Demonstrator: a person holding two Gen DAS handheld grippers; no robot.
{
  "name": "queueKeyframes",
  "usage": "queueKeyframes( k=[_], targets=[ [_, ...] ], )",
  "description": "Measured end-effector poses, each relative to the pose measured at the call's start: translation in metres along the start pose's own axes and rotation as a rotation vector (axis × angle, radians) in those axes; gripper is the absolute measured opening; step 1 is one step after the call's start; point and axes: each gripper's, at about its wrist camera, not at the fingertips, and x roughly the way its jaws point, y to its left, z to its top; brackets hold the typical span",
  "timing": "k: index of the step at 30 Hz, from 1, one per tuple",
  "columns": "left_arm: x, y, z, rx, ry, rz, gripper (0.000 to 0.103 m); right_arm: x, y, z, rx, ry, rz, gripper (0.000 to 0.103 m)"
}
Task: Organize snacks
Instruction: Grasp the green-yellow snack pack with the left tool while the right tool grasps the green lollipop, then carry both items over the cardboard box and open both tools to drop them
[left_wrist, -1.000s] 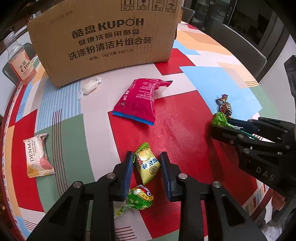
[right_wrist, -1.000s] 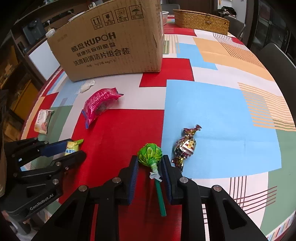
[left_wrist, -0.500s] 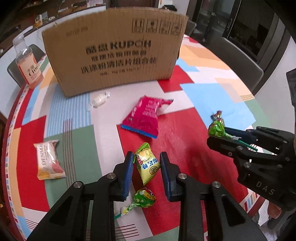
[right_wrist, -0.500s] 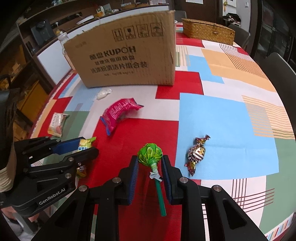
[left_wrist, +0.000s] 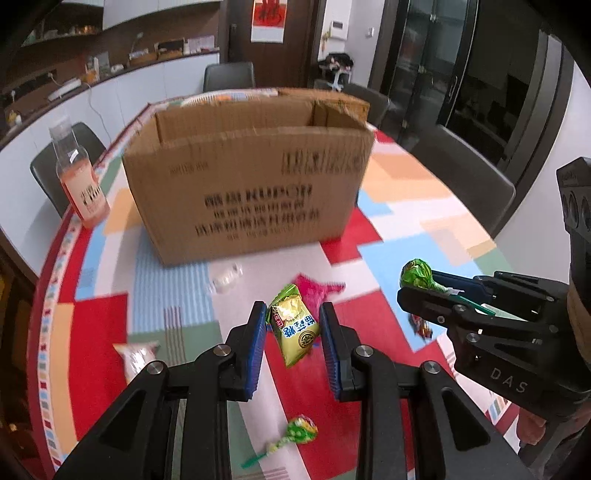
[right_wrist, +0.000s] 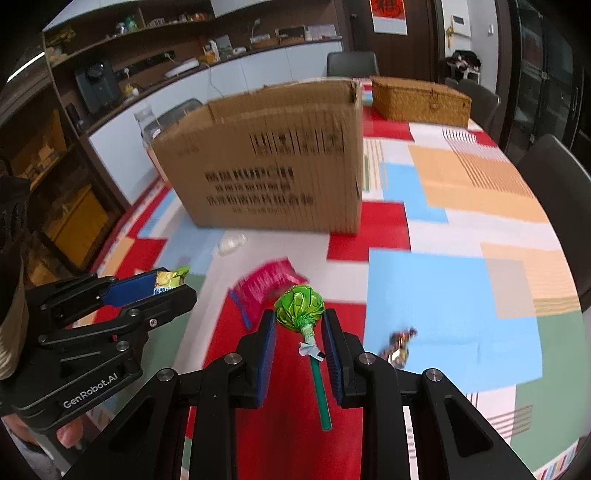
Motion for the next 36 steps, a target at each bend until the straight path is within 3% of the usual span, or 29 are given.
queueKeyframes(
  k=[24,34,36],
  targets=[
    [-0.035,0.040,0.097,0.033,-0.231,0.112,0.029,-0.026,0.021,0.105,-0.049,-0.238,-0.008,0.027],
    [-0.009,0.057,0.148,0.018,-0.202,0.097,0.029,-0.003,0.027,0.151,-0.066,-0.231,-0.010,0.027],
    [-0.004,0.060,0.159,0.010,-0.202,0.108,0.034,0.001,0.027,0.160,-0.070,-0.229,-0.017,0.027]
  ],
)
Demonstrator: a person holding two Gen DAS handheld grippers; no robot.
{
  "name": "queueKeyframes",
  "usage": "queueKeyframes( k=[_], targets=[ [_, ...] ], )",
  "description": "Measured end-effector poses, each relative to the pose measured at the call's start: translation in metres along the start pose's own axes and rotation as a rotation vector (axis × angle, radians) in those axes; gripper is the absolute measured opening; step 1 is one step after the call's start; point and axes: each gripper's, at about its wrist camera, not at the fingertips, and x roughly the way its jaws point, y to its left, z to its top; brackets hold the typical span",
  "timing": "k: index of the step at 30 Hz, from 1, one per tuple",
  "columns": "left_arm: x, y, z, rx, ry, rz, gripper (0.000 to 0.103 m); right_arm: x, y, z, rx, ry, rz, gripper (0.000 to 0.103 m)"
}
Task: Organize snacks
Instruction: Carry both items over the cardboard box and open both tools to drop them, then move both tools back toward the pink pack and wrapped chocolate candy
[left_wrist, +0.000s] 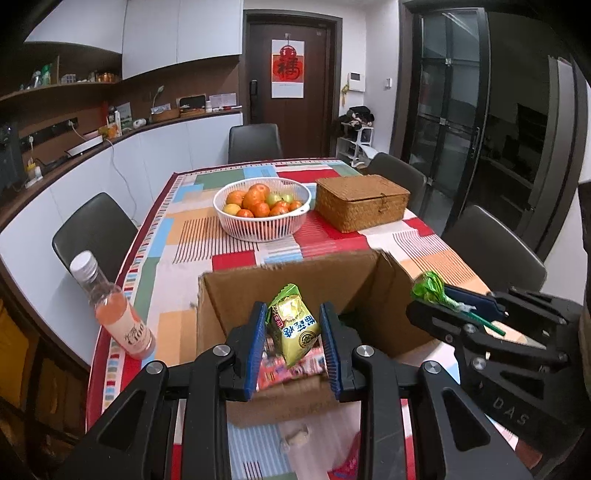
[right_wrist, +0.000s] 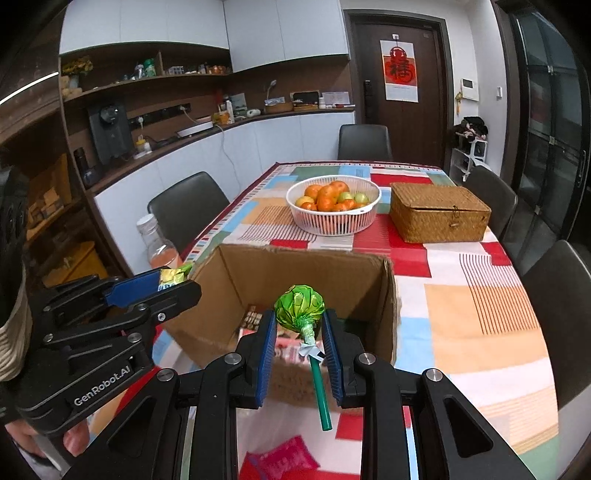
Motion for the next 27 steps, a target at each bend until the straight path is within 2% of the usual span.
queueKeyframes(
  k=[1,2,4,7,15,20,27],
  targets=[
    [0.003,0.002,0.004,-0.001,-0.003,0.016,0.043,0.003,-0.001,0.003,0.004,0.002,-0.006,0.027],
    [0.003,0.001,0.006,0.010,-0.012,0.027,0.047,0.006,-0.004,0.006,0.022,0.003,-0.007,0.027],
    [0.000,-0.002,0.005,0.034,-0.025,0.053,0.050,0.008,-0.012,0.010,0.063,0.008,0.008,0.040],
    [-0.007,-0.003,-0.002,0.019,-0.023,0.044,0.055,0.001,-0.018,0.007,0.080,-0.010,-0.012,0.042],
    [-0.036,-0.019,-0.033,0.018,-0.017,-0.016,0.057,-0.037,-0.014,-0.017,0.028,-0.064,-0.074,0.053],
    [-0.052,-0.032,-0.049,0.020,-0.015,-0.058,0.059,-0.057,-0.018,-0.035,0.068,-0.067,-0.051,0.053],
    [-0.061,-0.047,-0.070,0.052,0.009,-0.075,0.061,-0.074,-0.022,-0.059,0.079,-0.052,-0.056,0.053]
  ],
)
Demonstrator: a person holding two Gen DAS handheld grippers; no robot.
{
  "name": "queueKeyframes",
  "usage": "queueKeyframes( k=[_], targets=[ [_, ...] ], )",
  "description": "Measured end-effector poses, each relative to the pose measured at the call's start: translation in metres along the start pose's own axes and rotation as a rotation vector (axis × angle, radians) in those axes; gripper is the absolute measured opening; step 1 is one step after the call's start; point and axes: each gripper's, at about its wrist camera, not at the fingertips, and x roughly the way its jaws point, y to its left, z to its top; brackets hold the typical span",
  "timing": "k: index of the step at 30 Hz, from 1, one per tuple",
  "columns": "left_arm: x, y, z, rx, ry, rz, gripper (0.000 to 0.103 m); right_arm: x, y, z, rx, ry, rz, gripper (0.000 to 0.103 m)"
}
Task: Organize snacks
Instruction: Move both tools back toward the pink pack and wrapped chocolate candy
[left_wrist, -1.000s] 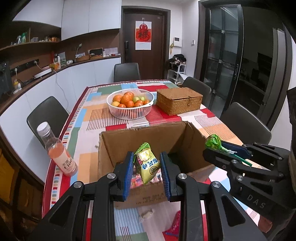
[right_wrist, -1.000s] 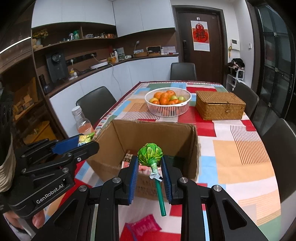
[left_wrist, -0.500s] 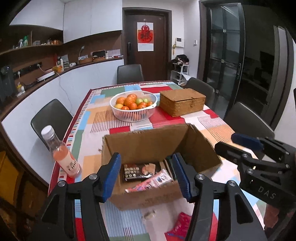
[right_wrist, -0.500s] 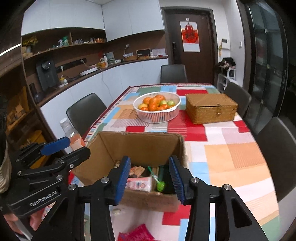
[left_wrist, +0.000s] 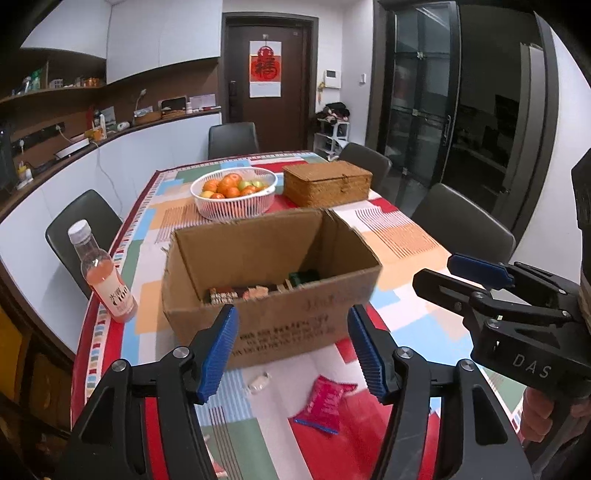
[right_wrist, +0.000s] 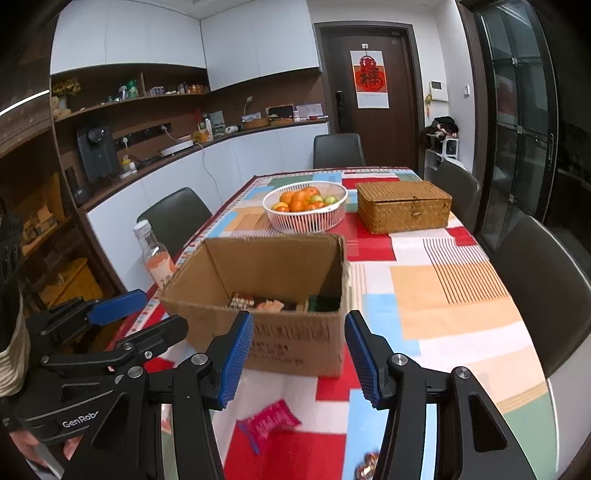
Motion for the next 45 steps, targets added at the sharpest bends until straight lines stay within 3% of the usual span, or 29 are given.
queueKeyframes(
  k=[16,32,45],
  targets=[
    [0.028,-0.023,-0.043,0.060,0.149,-0.035,0.064,0.005,-0.017,-0.052,0.018,0.139,-0.059,0.053],
    [0.083,-0.042,-0.093,0.133,0.351,-0.072,0.065,0.035,-0.041,-0.116,0.080,0.347,-0.099,0.053],
    [0.114,-0.041,-0.098,0.135,0.402,-0.070,0.065,0.058,-0.050,-0.144,0.124,0.443,-0.121,0.052]
  ],
)
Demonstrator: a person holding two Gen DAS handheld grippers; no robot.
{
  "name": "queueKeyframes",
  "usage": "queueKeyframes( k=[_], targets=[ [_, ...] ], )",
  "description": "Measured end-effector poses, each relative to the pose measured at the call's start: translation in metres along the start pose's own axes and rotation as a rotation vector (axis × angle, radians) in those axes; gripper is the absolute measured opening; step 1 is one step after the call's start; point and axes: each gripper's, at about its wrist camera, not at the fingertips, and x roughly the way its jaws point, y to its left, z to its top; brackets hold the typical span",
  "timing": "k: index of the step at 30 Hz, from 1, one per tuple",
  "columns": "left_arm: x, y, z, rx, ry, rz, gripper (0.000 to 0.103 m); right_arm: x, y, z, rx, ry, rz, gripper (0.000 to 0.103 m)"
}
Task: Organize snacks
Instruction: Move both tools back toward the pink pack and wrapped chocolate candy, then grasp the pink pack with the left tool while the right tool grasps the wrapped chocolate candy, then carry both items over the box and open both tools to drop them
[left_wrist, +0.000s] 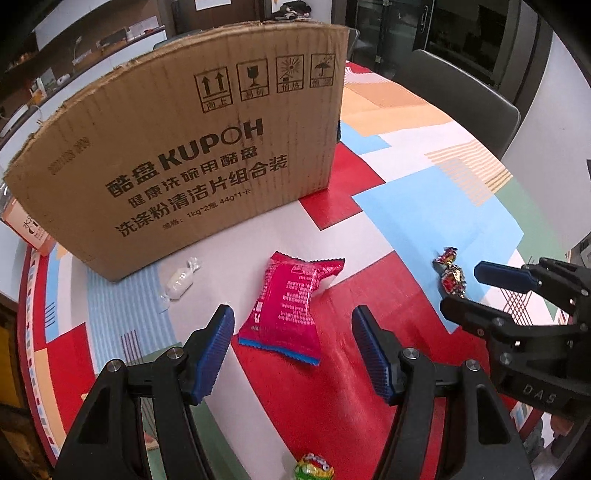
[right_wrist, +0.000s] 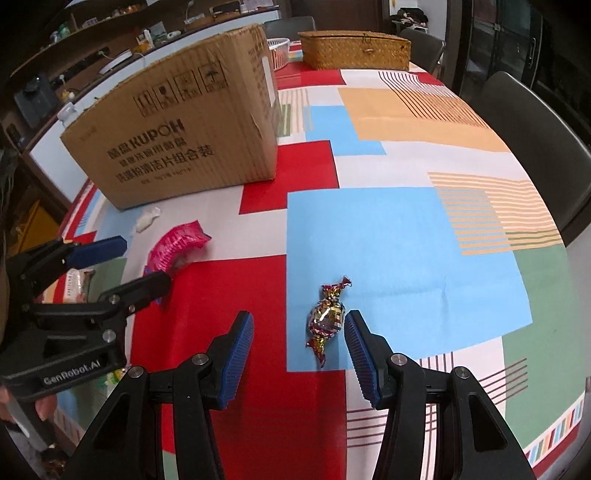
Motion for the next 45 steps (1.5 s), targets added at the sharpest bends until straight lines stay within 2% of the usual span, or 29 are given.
queueKeyframes(
  k=[2,4,7,9,12,15,17,18,20,25,31,45],
  targets=[
    [0.005,0.001,0.002,0.001,0.004,-0.003,0.065,0.003,-0.001,0.000,0.004,0.007,-0.007,0.052],
    [0.010,0.002,0.004,-0.001,0.010,0.000,0.065,0.007,-0.002,0.000,0.004,0.012,-0.013,0.046],
    [0.019,0.004,0.006,-0.011,0.023,0.002,0.065,0.013,-0.003,0.000,0.009,0.028,-0.022,0.044],
    [0.023,0.005,0.007,-0.015,0.028,0.001,0.065,0.016,-0.003,-0.001,0.007,0.037,-0.026,0.040],
    [0.025,0.005,0.009,-0.016,0.027,-0.005,0.065,0.019,-0.003,-0.001,0.007,0.042,-0.030,0.039],
    [0.030,0.004,0.013,-0.012,0.031,-0.004,0.064,0.020,-0.002,0.000,0.002,0.040,-0.028,0.033],
    [0.032,0.004,0.014,-0.013,0.037,-0.011,0.052,0.022,-0.003,0.001,0.003,0.042,-0.024,0.028],
    [0.033,0.003,0.014,-0.014,0.042,-0.014,0.050,0.023,-0.002,0.001,0.001,0.043,-0.023,0.025],
    [0.035,0.003,0.014,-0.017,0.047,-0.018,0.040,0.023,-0.002,0.001,-0.004,0.042,-0.020,0.024],
    [0.033,0.002,0.013,-0.021,0.046,-0.035,0.037,0.021,0.001,0.001,-0.014,0.031,-0.011,0.023],
    [0.015,0.002,0.010,-0.036,0.011,-0.035,0.037,0.008,0.005,0.002,-0.032,-0.003,0.011,0.023],
    [-0.067,0.016,0.007,-0.112,-0.167,-0.031,0.037,-0.040,0.031,0.027,-0.092,-0.148,0.093,0.023]
  ],
)
